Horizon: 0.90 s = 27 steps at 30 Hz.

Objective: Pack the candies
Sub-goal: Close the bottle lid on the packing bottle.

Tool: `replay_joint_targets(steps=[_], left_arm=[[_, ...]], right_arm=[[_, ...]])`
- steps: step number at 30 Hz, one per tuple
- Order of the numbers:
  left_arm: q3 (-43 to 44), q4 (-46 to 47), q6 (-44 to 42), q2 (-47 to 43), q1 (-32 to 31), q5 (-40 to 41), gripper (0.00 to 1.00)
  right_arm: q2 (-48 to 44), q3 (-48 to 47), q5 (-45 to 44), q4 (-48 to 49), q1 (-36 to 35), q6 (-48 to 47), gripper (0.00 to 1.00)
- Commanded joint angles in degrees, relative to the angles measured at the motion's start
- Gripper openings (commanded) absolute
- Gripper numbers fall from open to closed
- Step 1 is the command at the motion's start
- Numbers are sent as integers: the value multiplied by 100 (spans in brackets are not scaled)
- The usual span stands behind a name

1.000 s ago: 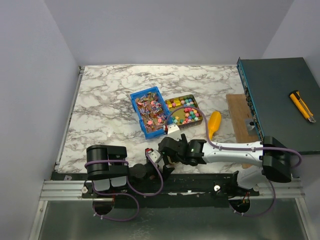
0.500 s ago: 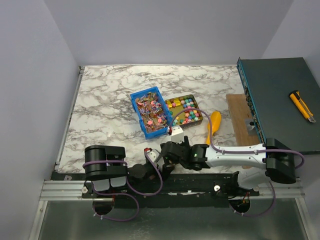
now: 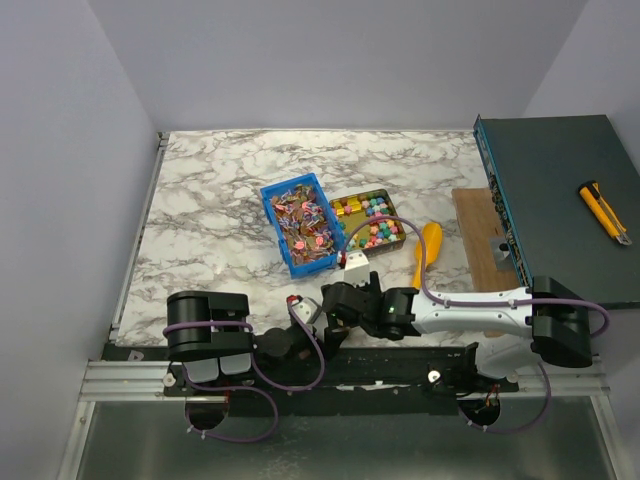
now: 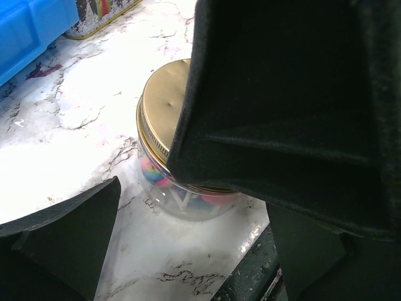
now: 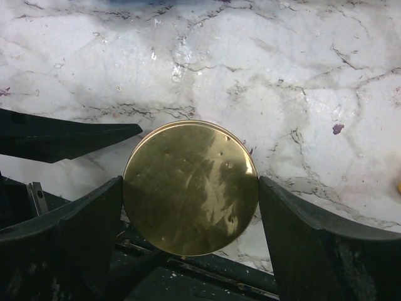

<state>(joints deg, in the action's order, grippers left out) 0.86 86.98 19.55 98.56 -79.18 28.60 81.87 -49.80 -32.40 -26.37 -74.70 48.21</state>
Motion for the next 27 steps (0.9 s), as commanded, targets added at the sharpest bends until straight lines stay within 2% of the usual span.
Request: replay_joint_targets(steps=[1, 9, 27], left_arm=[[-352, 458, 145, 33, -17, 93, 99], [-355, 455, 163, 51, -12, 42, 99], [-349, 455, 145, 121, -18, 32, 99]], right_arm=[[119, 125, 121, -371, -38, 154, 86], [147, 3, 235, -292, -40, 101, 100], [-663, -357, 18, -565, -44, 44, 98]])
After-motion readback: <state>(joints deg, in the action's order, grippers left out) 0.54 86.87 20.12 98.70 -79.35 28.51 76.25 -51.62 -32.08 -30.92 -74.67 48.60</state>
